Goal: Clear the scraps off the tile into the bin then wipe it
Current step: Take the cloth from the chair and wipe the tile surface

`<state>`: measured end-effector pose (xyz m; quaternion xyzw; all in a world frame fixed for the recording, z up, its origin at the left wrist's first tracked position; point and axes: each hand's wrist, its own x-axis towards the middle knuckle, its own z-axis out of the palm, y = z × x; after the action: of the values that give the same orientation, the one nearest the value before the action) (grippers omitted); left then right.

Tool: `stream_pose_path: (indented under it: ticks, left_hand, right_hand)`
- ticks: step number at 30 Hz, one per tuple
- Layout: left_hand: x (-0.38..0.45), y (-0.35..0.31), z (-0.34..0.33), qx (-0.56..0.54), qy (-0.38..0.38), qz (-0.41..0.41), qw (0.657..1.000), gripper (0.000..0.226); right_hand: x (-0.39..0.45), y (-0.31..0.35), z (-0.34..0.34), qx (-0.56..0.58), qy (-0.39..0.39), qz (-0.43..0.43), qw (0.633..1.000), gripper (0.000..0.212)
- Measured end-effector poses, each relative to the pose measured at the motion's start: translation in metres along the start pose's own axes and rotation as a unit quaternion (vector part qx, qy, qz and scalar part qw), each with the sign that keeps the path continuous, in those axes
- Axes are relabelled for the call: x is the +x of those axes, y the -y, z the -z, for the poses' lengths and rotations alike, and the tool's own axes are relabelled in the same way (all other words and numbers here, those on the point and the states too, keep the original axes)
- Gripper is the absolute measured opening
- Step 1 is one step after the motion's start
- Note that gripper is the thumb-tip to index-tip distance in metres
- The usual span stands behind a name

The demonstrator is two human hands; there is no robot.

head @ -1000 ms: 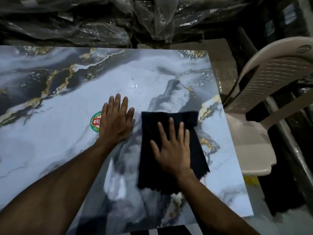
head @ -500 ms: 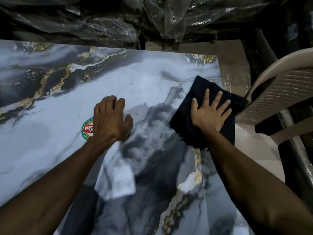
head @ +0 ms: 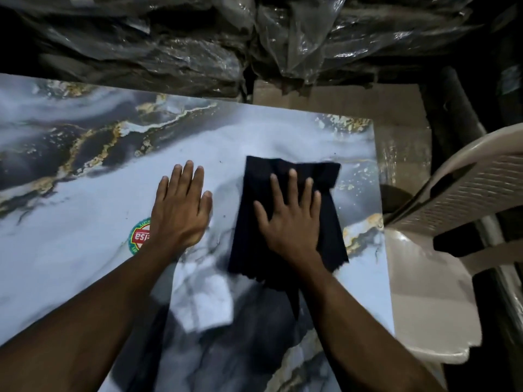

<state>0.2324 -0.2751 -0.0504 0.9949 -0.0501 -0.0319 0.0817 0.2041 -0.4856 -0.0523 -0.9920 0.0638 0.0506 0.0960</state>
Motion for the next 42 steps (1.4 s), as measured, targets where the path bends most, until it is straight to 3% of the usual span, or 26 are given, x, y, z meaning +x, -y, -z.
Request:
stream_pose_path:
  ticks: [3, 7, 11, 15, 20, 26, 28, 30, 36, 38, 42]
  left_hand:
    - [0.000, 0.000, 0.002, -0.004, 0.011, 0.002, 1.000, 0.066]
    - [0.002, -0.001, 0.003, 0.000, 0.013, 0.003, 1.000, 0.067]
    - [0.002, 0.000, 0.002, 0.006, 0.010, 0.005, 1.000, 0.066]
    - [0.003, 0.000, 0.002, 0.004, 0.007, 0.006, 1.000, 0.065]
    - [0.003, -0.001, 0.000, -0.001, 0.005, 0.009, 1.000, 0.065]
    - [0.002, -0.001, -0.002, 0.014, 0.006, 0.018, 1.000, 0.065]
    - [0.002, -0.002, -0.001, 0.010, 0.006, 0.018, 1.000, 0.065]
    - [0.002, -0.002, 0.001, 0.012, 0.002, 0.012, 1.000, 0.064]
    - [0.000, 0.000, 0.002, 0.000, 0.000, 0.003, 1.000, 0.064]
    - [0.000, 0.001, 0.001, 0.000, -0.001, 0.002, 1.000, 0.063]
    - [0.000, 0.003, 0.000, -0.005, 0.000, -0.002, 1.000, 0.063]
  right_hand:
    - [-0.009, -0.039, 0.010, -0.021, 0.005, -0.079, 0.997, 0.070]
    - [0.040, -0.085, 0.028, -0.011, 0.018, -0.185, 0.982, 0.074]
    - [0.105, -0.101, 0.039, 0.017, 0.011, -0.215, 0.976, 0.078]
    - [0.164, -0.087, 0.043, 0.005, 0.022, -0.190, 0.982, 0.078]
    - [0.199, -0.039, 0.040, -0.021, 0.048, -0.073, 0.996, 0.075]
    - [0.086, 0.025, 0.007, -0.015, 0.032, 0.116, 0.993, 0.072]
    - [0.042, 0.004, 0.003, -0.014, 0.029, 0.104, 0.994, 0.071]
    - [0.022, -0.031, 0.008, -0.024, 0.008, 0.036, 0.999, 0.071]
    - [0.106, -0.096, 0.037, -0.015, 0.011, -0.164, 0.986, 0.078]
    - [0.139, -0.089, 0.040, -0.003, 0.018, -0.167, 0.986, 0.079]
    - [0.173, -0.039, 0.035, -0.026, 0.049, -0.047, 0.997, 0.074]
